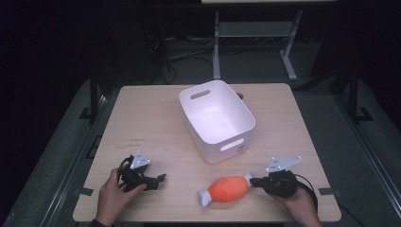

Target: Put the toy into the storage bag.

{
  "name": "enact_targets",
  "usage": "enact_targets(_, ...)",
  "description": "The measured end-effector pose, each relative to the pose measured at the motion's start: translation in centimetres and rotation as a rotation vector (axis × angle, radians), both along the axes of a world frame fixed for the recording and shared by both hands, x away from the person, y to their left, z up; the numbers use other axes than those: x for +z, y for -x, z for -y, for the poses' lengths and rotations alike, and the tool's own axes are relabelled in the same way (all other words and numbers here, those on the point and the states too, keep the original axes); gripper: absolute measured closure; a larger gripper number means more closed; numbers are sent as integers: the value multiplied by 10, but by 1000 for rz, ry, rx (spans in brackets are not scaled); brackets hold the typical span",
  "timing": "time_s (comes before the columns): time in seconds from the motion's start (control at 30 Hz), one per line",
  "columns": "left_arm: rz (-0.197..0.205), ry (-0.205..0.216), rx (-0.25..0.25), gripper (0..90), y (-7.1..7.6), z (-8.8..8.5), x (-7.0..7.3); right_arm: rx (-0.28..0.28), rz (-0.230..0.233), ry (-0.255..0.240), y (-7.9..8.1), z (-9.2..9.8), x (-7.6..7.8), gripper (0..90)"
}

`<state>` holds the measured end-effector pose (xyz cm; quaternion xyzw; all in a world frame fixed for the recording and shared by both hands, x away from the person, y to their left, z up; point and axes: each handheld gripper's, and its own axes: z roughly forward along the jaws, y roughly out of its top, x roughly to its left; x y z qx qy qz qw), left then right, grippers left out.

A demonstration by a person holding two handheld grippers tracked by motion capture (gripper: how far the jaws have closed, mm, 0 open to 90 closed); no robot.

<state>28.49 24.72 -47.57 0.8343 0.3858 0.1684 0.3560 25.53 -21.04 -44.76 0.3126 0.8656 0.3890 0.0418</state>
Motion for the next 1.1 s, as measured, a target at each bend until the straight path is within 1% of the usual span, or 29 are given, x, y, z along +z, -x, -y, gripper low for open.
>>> enact_targets(0.07, -1, -1, 0, 125, 0, 0, 0, 3, 6, 1, -7, -4, 0, 897)
enact_targets(0.17, -1, -1, 0, 125, 0, 0, 0, 3, 9, 5, -11, -7, 1, 897)
enact_targets(0.27, 0, 0, 0, 125, 0, 0, 0, 11, 16, 13, -20, -13, 1, 897)
enact_targets(0.3, 0, 0, 0, 125, 0, 0, 0, 11, 16, 13, -20, -13, 1, 897)
enact_targets(0.33, -1, -1, 0, 125, 0, 0, 0, 12, 21, 15, -25, -16, 1, 897)
enact_targets(0.4, 0, 0, 0, 126, 0, 0, 0, 13, 20, 16, -26, -17, 1, 897)
enact_targets(0.6, -1, -1, 0, 125, 0, 0, 0, 24, 29, 14, -38, -27, 1, 897)
enact_targets(0.7, 0, 0, 0, 125, 0, 0, 0, 28, 27, 19, -41, -30, 1, 897)
enact_targets(0.8, 0, 1, 1, 125, 0, 0, 0, 35, 30, 20, -47, -37, 1, 897)
enact_targets(0.9, -1, -1, 0, 125, 0, 0, 0, 37, 33, 18, -48, -39, 2, 897)
enact_targets(0.97, 0, 0, 0, 125, 0, 0, 0, 44, 40, 2, -44, -40, 8, 897)
enact_targets(1.0, 0, 0, 0, 125, 0, 0, 0, 44, 40, 2, -44, -40, 8, 897)
enact_targets(1.03, 0, 0, 0, 126, 0, 0, 0, 59, 45, -33, -39, -41, 15, 897)
enact_targets(1.1, 0, 1, 0, 125, 0, 0, 0, 62, 43, -42, -36, -43, 17, 897)
